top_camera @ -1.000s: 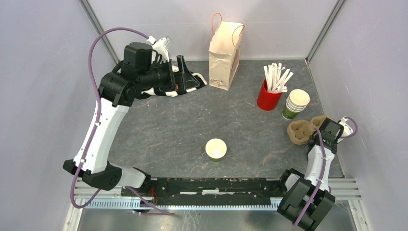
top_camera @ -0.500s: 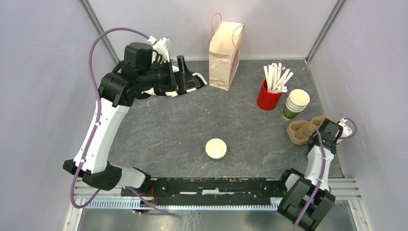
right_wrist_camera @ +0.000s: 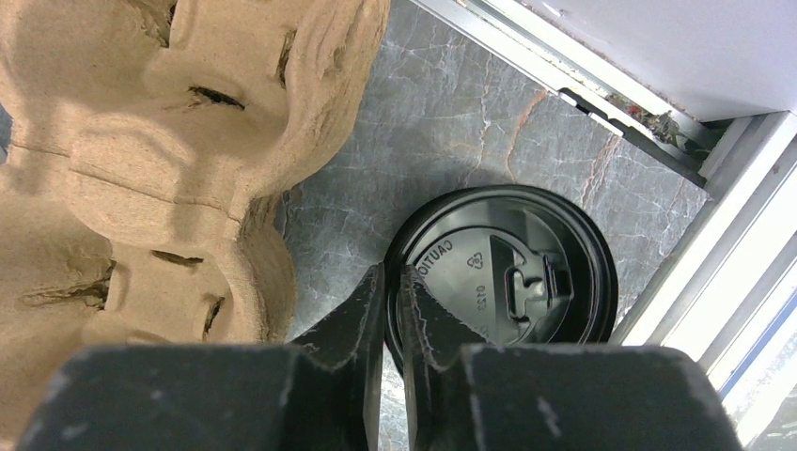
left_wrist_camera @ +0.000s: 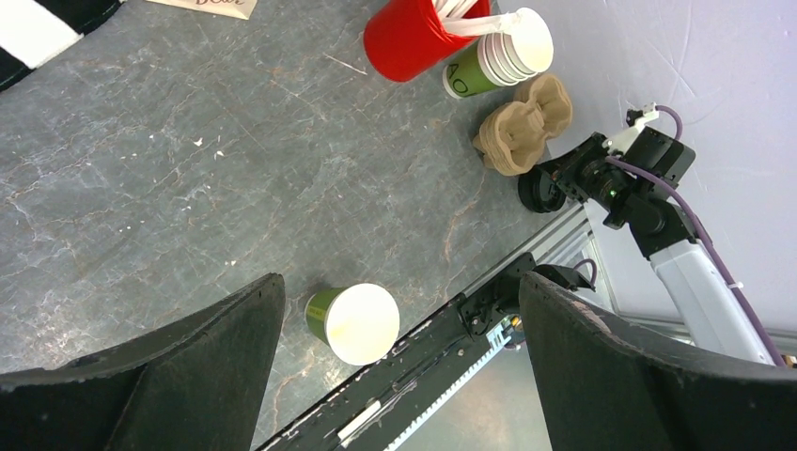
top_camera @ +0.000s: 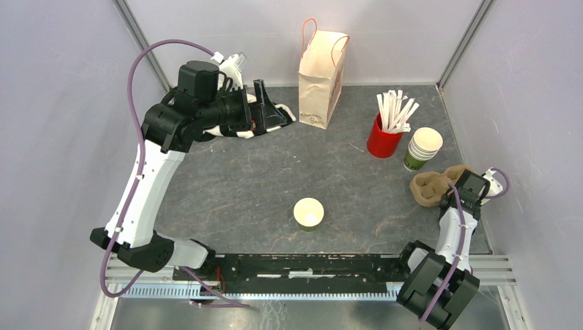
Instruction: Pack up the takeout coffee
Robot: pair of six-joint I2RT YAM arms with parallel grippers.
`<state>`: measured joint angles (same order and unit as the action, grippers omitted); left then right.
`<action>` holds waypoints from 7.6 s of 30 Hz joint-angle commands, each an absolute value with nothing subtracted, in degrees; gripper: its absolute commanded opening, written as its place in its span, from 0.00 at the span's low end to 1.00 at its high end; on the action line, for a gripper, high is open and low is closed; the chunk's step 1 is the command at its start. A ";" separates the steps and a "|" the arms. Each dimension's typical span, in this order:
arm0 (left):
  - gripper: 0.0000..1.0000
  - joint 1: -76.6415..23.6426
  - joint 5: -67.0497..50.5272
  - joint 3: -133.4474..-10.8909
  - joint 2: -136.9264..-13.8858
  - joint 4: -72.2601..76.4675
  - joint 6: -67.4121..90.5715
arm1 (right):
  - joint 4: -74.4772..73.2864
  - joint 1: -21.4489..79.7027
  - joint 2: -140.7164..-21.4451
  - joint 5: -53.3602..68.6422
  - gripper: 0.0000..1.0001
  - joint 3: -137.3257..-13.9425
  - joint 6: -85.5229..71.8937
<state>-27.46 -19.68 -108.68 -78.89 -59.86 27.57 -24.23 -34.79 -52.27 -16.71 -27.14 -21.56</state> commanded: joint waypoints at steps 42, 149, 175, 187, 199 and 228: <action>1.00 -31.18 -19.49 -108.48 -76.81 -57.31 24.47 | -29.17 -33.09 -51.40 -18.56 0.08 -32.28 -18.97; 1.00 -31.99 -20.87 -108.39 -77.77 -56.69 25.04 | -31.59 -32.43 -50.73 -20.66 0.00 -33.11 -13.63; 1.00 -34.35 -19.43 -109.38 -77.98 -57.00 23.42 | -27.83 -38.92 -55.10 -15.39 0.62 -33.49 -16.57; 1.00 -34.37 -18.98 -109.36 -78.31 -57.07 23.56 | -24.24 -39.00 -54.76 -5.48 0.62 -28.84 -17.37; 1.00 -34.38 -19.59 -109.08 -78.75 -56.74 24.09 | -21.24 -38.02 -53.85 7.70 0.48 -27.66 -16.07; 1.00 -37.04 -19.67 -110.42 -79.01 -56.83 22.79 | -29.19 -39.51 -54.30 -26.80 0.55 -31.04 -13.64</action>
<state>-36.25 -19.57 -108.01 -79.13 -59.33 26.65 -31.42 -39.13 -54.92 -23.55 -31.14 -14.28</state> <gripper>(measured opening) 0.994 0.545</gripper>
